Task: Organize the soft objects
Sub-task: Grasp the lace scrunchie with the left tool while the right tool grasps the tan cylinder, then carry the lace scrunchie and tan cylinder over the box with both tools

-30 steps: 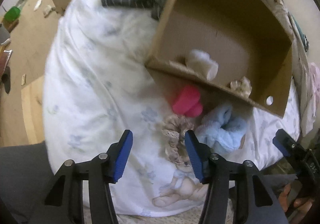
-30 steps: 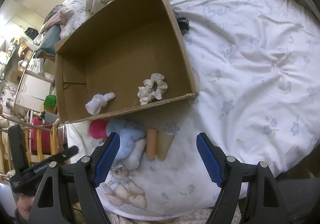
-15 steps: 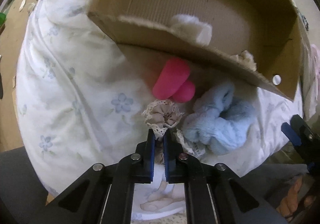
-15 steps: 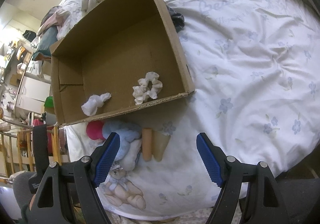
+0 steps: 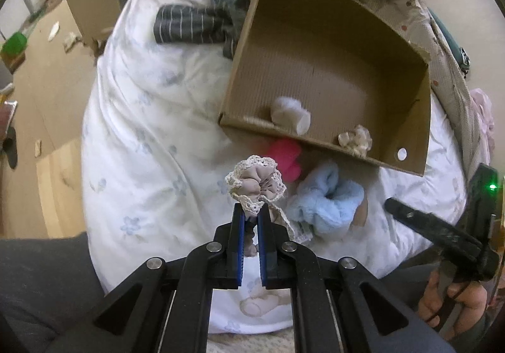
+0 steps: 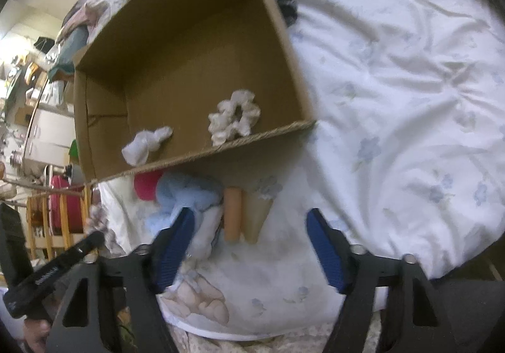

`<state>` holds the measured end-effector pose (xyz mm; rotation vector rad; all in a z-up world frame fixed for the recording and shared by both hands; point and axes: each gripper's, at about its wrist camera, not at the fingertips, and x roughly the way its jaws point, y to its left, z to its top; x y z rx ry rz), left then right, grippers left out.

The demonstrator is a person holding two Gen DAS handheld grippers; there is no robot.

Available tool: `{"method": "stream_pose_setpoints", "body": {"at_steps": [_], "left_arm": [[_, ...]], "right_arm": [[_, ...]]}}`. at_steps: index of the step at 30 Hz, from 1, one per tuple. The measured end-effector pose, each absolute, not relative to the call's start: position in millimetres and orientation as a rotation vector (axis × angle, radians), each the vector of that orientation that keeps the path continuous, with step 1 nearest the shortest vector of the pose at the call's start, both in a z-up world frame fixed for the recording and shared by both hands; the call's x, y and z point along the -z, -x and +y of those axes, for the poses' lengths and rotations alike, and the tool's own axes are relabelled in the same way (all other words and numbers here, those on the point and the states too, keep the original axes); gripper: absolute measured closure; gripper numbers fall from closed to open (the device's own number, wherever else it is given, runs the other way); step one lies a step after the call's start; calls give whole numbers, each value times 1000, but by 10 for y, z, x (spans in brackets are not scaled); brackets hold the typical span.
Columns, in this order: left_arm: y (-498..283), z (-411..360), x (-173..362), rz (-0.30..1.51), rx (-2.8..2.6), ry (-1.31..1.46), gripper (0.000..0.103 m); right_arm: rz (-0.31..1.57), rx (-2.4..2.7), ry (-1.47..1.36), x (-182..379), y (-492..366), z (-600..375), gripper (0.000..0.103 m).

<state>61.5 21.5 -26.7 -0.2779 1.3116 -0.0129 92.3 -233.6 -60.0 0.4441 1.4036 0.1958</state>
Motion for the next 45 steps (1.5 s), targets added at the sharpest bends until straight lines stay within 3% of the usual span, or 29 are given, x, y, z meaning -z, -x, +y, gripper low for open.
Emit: {"method": "stream_pose_setpoints", "body": {"at_steps": [2,9,15,17,18,45], "left_arm": [[-646,229,242,1306,19,276,96],[-668,221,272,1310,29,269,96],[-697,240,320,1323,21,266,96],[-704,242,335,1328,21,267,96],[-706,241,338,1329,20,268,96],[-611,228,103,1234,-57,168,96]], "right_arm": [[1435,-207,-454,681,-945,-2291,65],[1444,-236,-441,734,-1040,-2102,67],[1493,-227,-384,883,-1110,-1958,77],[1511,-220,-372,940,-1119,-1946,94],[1514,-223,-370,953,-1122,-1938,96],[1232,-367,-458,69,-816,-2225,98]]}}
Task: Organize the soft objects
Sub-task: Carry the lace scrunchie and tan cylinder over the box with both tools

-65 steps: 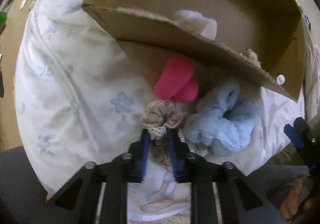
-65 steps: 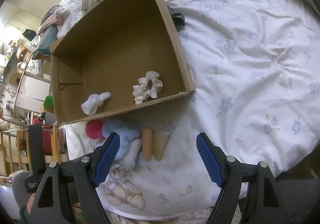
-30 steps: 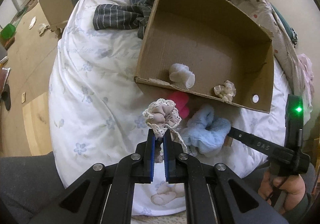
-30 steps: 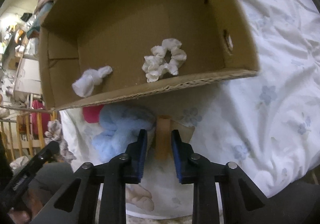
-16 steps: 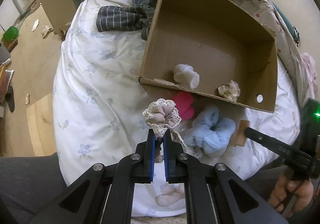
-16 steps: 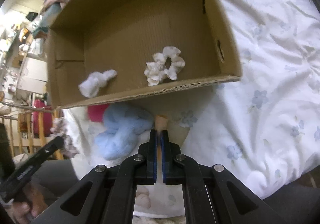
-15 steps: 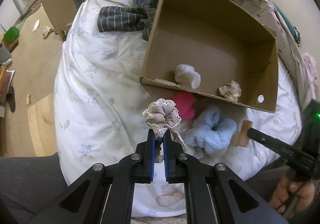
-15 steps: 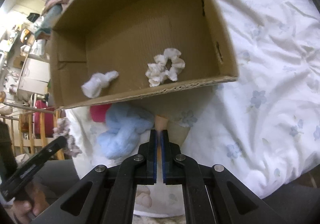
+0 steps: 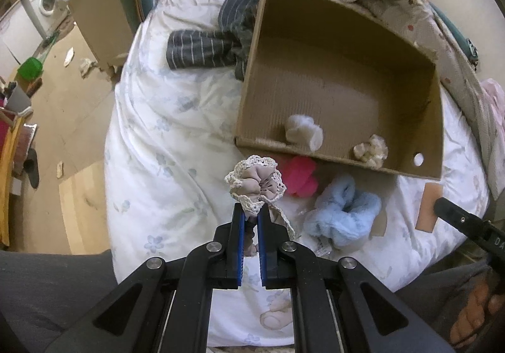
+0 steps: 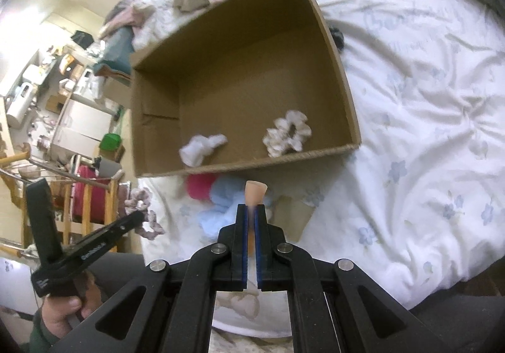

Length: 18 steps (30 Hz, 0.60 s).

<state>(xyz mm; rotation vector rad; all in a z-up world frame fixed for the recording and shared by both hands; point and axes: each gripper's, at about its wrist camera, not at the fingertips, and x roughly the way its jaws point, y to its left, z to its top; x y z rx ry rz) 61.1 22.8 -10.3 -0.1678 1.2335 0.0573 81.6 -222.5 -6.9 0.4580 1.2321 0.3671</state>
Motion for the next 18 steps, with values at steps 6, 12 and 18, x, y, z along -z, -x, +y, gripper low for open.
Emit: {"method": "stream_pose_setpoints", "body": {"at_steps": [6,12,18], "left_arm": [[-677,207,-299,1138,-56,152,96],[-894,173,-594,1082,-29,125,96],[-1206,29,-713,1025,-2,45,96]], "right_arm": [[1121,-415,-457,-267,-835,-2265,98],[1047,-438,-503,-591,-981,-2312,98],[1029,-435,-514,-689,-1287,-2339,98]]}}
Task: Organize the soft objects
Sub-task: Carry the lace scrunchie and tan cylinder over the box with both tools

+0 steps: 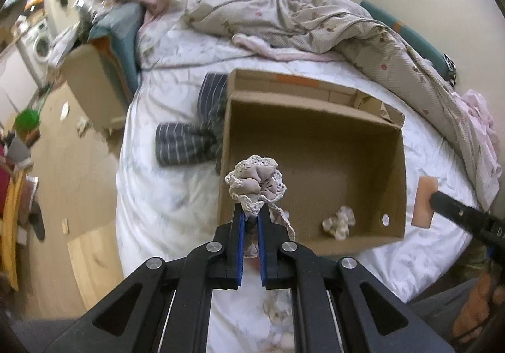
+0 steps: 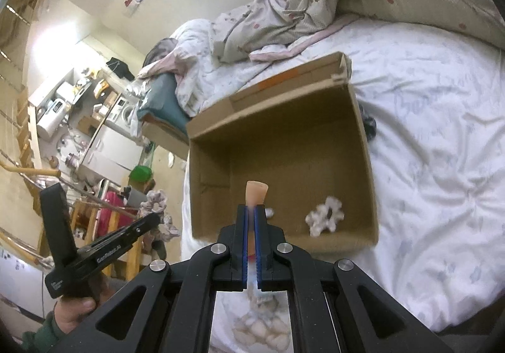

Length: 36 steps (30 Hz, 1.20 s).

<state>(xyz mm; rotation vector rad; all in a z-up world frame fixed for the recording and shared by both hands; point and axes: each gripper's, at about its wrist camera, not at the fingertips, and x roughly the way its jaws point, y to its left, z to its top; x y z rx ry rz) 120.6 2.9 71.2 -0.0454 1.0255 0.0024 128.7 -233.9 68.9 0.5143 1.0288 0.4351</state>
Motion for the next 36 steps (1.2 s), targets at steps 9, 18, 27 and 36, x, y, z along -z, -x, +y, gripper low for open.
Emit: {"method": "stream_pose_setpoints", "body": {"at_steps": [9,18,27,36], "left_arm": [[-1585,-103,-468,1011,11,-1,96],[-1696,-123,-130,1029,42,26,96],[-1707,-55,16,1063,43,47,96],[-1694,-56,65,1084,56,73,96]], "right_arm": [[1040,-385,-495,-455,-1649,-2377,98],[1135,-335,-455,-81,-1731,-2300,98],[1217,-333,-410,154,-1765,-2136,98],[1251,-330,-405,244,-1786,-2100,98]]}}
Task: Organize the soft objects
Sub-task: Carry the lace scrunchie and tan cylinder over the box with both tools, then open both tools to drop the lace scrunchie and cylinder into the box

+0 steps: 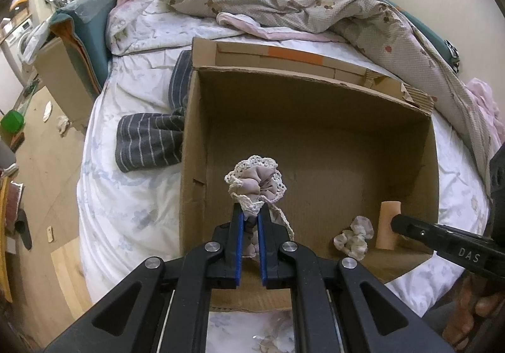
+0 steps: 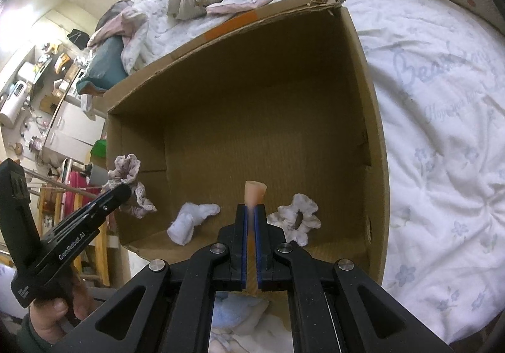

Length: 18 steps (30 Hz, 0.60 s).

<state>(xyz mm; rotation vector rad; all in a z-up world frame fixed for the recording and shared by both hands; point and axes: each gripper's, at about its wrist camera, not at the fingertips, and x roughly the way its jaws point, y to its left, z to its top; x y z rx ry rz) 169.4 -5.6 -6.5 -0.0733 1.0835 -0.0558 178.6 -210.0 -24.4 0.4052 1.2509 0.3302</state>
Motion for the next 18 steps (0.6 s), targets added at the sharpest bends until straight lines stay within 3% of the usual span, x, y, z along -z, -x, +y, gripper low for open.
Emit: {"method": "stream_pose_setpoints", "body": {"at_steps": [18], "left_arm": [[-1668,-99,51,1073,66,59,94]], "right_arm": [[1248,-332,-440,248,-1793,-2142,93]]}}
